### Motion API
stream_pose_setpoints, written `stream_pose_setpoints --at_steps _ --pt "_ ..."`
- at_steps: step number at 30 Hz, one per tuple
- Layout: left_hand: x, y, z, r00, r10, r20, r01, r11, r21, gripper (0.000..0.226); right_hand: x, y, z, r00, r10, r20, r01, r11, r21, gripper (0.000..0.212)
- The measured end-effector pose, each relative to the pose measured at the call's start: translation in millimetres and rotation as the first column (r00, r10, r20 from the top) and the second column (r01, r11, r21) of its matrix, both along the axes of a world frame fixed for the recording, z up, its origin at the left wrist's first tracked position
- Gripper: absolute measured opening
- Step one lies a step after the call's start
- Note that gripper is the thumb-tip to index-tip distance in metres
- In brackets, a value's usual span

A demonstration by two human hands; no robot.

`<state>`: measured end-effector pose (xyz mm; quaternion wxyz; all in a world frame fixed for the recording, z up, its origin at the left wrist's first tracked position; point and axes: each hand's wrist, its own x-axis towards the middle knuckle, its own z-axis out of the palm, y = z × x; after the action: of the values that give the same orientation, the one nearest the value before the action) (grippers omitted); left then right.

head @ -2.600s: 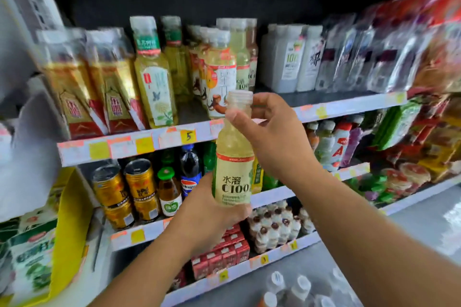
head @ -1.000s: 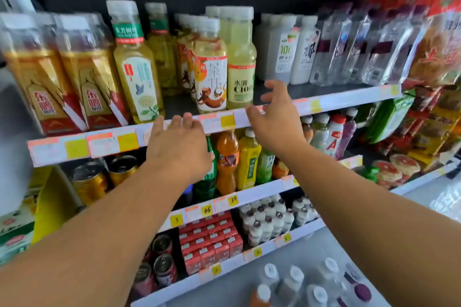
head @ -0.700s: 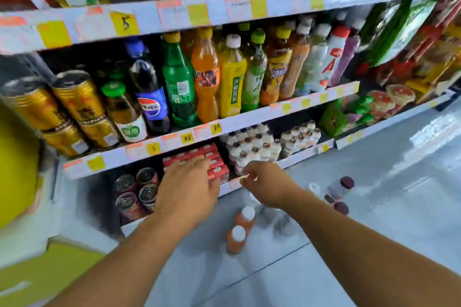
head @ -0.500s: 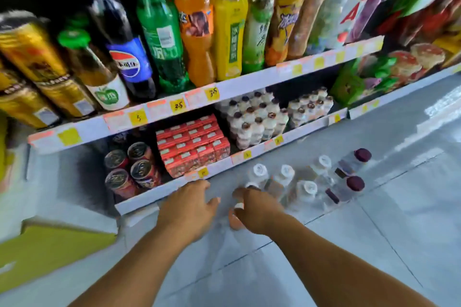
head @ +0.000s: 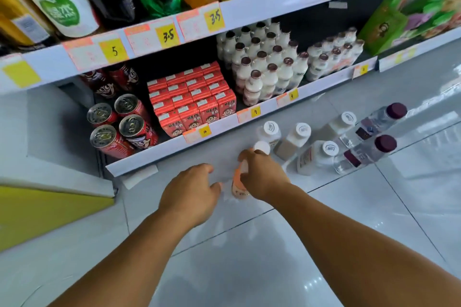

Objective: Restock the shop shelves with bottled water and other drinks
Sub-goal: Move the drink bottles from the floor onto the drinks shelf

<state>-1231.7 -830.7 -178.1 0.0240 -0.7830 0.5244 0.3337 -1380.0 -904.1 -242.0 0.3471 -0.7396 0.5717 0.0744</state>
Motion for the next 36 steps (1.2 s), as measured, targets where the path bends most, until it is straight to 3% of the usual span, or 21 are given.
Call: stream_pose_setpoints --at_steps 6,14,18,23,27,33,36 --pt "1.2 -9.2 30.9 0.997 0.019 -0.071 -0.02 1.0 -0.017 0.069 -4.8 -24.2 103.9 0.943 -0.084 0.321 0.108 0.993 -0.056 0.038" --pt "3.3 -29.5 149.8 0.932 0.029 -0.361 -0.138 0.95 -0.281 0.064 4.1 -55.5 275.2 0.709 -0.097 0.699 0.359 0.902 -0.239 0.032" --pt "-5.4 -40.2 214.2 0.873 -0.01 -0.487 -0.203 0.902 -0.382 0.053 3.7 -61.5 351.1 0.621 -0.068 0.781 0.447 0.849 -0.282 0.033" --pt "-13.9 -44.4 278.9 0.869 -0.033 -0.493 -0.211 0.877 -0.432 0.059 -3.9 -61.8 412.1 0.529 -0.061 0.847 0.544 0.79 -0.283 0.048" --pt "-14.8 -53.5 318.2 0.874 -0.043 -0.483 -0.218 0.855 -0.471 0.063 -7.9 -56.5 435.4 0.547 -0.044 0.836 0.539 0.783 -0.311 0.067" --pt "-22.4 -66.2 353.7 0.933 -0.023 -0.358 -0.209 0.778 -0.593 0.049 -3.6 -42.9 442.0 0.559 -0.026 0.829 0.466 0.837 -0.288 0.036" --pt "-24.7 -77.6 367.7 0.962 -0.014 -0.273 -0.183 0.711 -0.679 0.05 0.7 -44.7 449.4 0.543 -0.013 0.84 0.459 0.842 -0.284 0.052"
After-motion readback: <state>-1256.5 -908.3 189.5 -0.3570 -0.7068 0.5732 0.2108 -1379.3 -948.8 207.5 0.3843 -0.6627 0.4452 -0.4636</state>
